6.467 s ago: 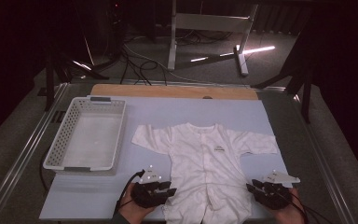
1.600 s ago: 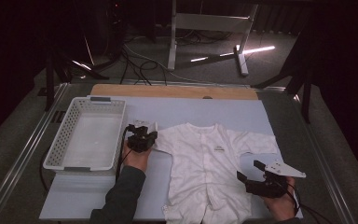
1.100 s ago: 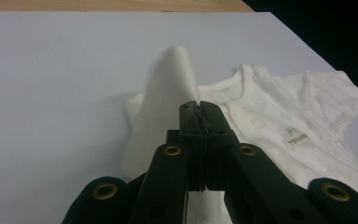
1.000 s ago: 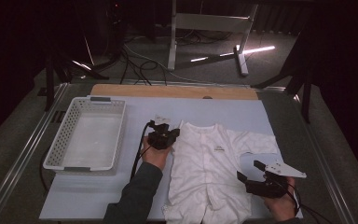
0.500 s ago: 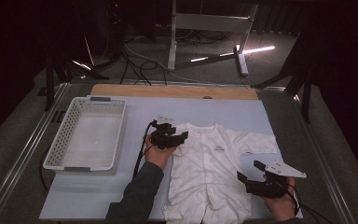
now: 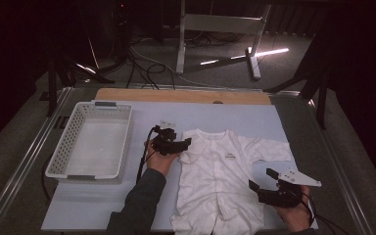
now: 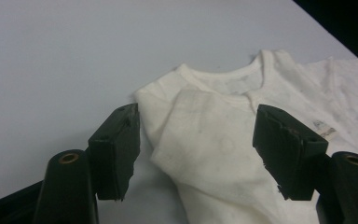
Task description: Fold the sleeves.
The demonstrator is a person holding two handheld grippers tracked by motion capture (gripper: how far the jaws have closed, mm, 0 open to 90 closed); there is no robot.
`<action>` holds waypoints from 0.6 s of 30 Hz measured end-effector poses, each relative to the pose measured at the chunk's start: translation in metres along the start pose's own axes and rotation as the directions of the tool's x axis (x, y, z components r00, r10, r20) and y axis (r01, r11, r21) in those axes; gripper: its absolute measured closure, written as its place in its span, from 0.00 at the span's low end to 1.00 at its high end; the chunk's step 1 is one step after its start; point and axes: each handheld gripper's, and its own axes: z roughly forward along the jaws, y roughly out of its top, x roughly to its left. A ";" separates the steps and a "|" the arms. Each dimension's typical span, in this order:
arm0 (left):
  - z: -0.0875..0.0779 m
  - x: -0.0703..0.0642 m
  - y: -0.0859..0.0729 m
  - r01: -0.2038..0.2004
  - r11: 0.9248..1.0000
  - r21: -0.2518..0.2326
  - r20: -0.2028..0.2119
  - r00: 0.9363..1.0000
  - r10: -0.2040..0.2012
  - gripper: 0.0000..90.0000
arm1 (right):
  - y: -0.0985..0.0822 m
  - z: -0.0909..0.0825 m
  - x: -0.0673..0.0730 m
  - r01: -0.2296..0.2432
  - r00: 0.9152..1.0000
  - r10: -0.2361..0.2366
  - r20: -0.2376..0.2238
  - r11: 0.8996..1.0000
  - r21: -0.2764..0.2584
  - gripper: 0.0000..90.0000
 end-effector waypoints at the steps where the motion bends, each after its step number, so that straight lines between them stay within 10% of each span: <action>1: 0.001 0.001 -0.001 0.003 1.000 0.001 -0.001 1.000 -0.003 0.37 | 0.000 0.000 0.000 0.000 1.000 0.000 0.000 1.000 -0.001 0.17; 18: 0.018 0.008 -0.010 0.028 0.997 0.076 -0.001 1.000 -0.028 0.48 | 0.000 0.000 0.001 -0.002 1.000 0.002 0.000 1.000 0.001 0.17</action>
